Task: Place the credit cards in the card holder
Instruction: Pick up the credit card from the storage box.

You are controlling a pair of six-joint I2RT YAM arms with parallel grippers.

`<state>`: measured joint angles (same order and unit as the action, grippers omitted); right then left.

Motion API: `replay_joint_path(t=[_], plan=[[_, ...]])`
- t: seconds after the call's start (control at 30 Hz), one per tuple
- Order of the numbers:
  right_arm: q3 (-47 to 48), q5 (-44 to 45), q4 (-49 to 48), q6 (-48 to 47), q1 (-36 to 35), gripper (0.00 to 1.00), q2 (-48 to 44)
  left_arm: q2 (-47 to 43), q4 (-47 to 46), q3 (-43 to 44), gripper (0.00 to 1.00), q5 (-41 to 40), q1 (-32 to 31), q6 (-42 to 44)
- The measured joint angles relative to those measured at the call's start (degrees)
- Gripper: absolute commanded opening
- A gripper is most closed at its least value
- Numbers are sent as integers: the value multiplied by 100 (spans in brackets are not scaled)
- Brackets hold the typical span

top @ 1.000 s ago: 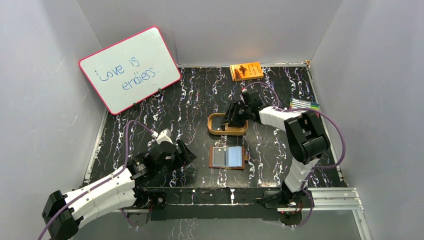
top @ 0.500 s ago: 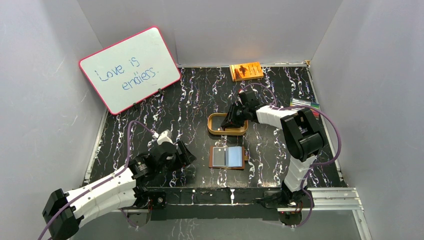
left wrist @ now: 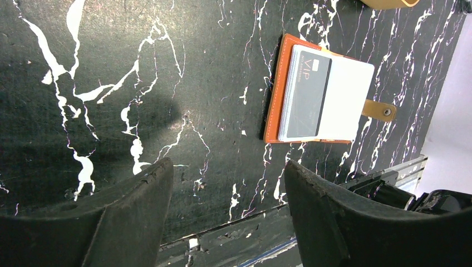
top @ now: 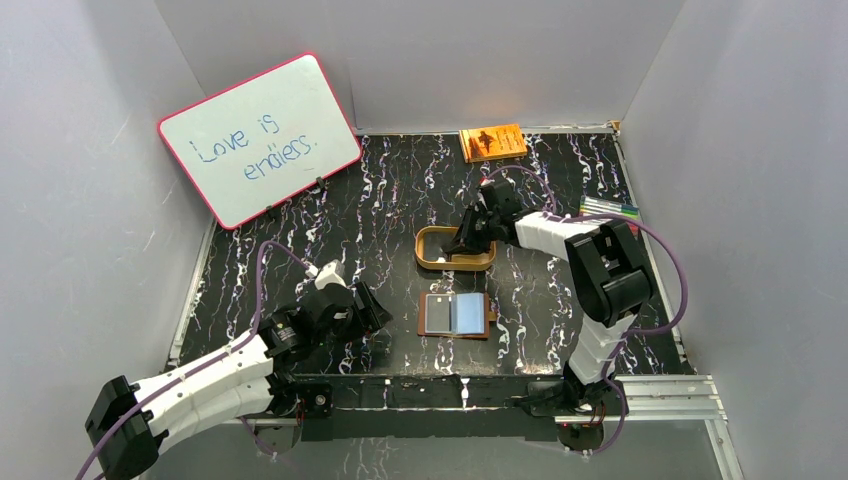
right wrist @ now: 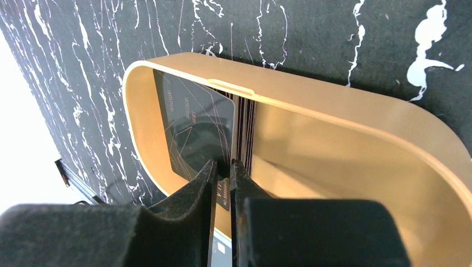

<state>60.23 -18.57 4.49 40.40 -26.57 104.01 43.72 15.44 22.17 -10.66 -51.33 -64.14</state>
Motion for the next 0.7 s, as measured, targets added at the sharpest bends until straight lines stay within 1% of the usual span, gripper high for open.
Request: replay_joint_path(t=[0.37,0.7], plan=[[-210,37,24,2,96,0,-319,15,0,0,69,15,0,2],[-389,46,264,52,155,0,-962,20,90,59,69,4,0,70]])
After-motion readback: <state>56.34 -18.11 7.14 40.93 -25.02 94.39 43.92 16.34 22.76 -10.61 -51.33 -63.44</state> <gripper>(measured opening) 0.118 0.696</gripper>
